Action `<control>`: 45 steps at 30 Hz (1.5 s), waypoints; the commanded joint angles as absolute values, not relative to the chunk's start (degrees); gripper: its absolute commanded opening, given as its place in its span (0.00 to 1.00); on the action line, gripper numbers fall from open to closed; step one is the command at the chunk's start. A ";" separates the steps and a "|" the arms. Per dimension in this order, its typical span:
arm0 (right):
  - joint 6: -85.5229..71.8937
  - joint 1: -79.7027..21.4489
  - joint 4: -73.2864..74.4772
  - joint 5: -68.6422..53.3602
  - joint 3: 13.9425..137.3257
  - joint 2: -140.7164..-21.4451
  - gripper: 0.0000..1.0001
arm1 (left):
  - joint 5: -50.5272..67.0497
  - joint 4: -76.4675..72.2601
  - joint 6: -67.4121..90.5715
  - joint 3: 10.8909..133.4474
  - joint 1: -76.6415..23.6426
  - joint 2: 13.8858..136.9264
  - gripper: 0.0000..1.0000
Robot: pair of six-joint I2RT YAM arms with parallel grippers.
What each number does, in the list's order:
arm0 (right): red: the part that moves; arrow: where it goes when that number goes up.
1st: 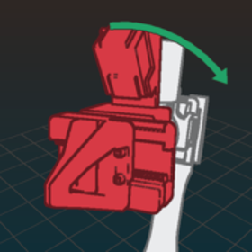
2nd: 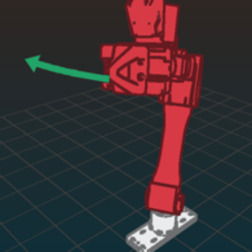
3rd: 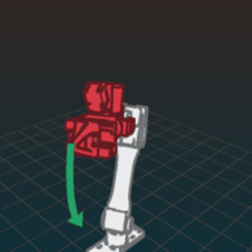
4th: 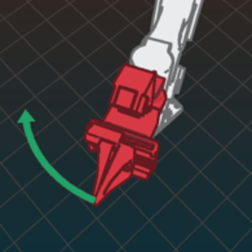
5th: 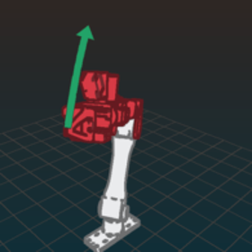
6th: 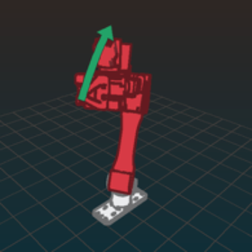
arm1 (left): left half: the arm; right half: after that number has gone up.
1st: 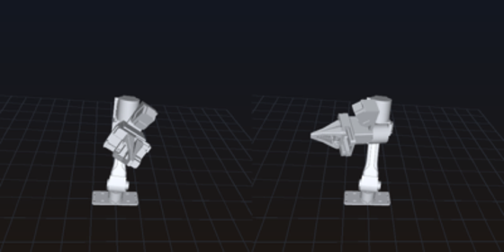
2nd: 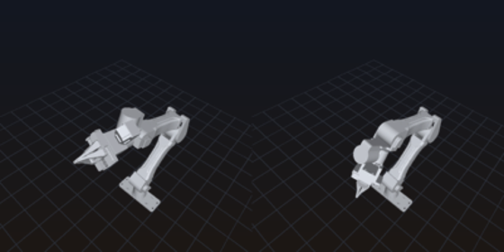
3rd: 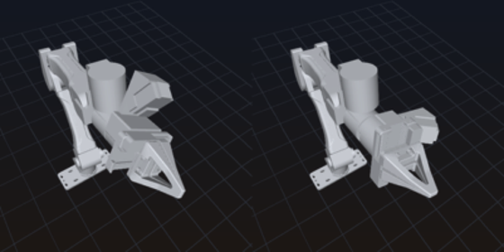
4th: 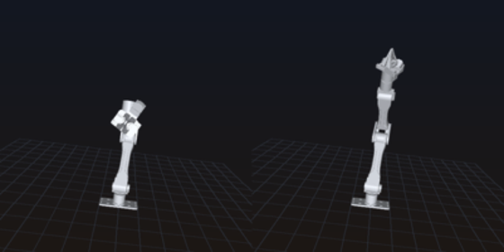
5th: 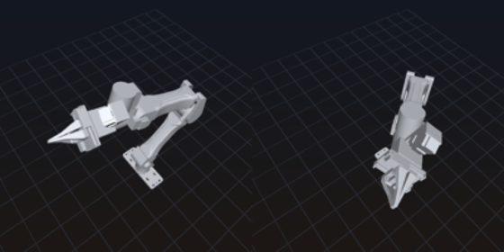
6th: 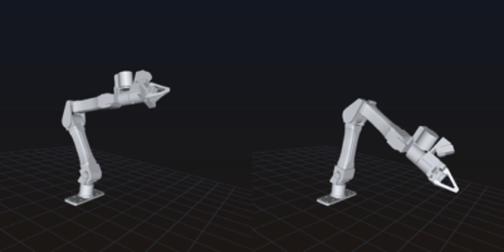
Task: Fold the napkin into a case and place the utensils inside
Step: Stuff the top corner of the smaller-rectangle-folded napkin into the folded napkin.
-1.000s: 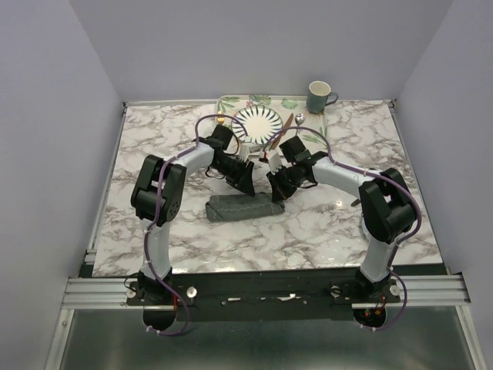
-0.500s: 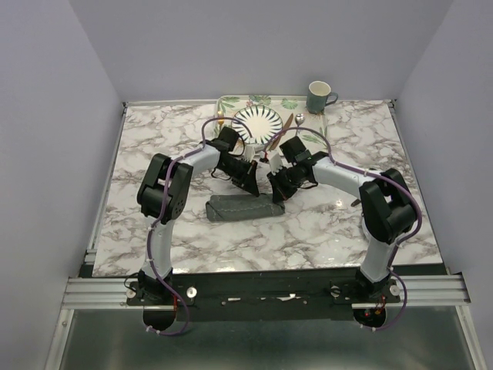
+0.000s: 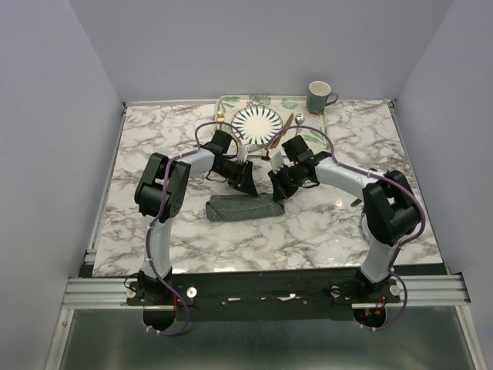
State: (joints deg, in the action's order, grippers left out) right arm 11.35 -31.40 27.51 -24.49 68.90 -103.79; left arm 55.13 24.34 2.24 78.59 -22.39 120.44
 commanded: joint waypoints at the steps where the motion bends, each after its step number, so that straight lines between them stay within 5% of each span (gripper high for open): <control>1: 11.07 -31.11 26.37 -25.84 68.47 -102.92 0.01 | 59.32 22.77 2.64 77.43 -22.24 119.53 0.39; 10: 10.99 -31.11 26.46 -26.19 69.26 -103.54 0.01 | 59.33 23.55 1.93 76.55 -22.24 119.71 0.43; 14: 11.07 -31.11 26.46 -26.54 69.43 -103.71 0.01 | 59.59 23.91 2.20 76.90 -22.41 120.06 0.23; 23: 11.42 -31.11 26.54 -27.07 70.14 -104.06 0.01 | 60.38 22.33 5.36 79.45 -23.29 121.46 0.01; 45: 14.15 -31.11 28.64 -24.87 70.84 -108.01 0.01 | 53.61 20.48 15.02 82.27 -23.03 127.62 0.02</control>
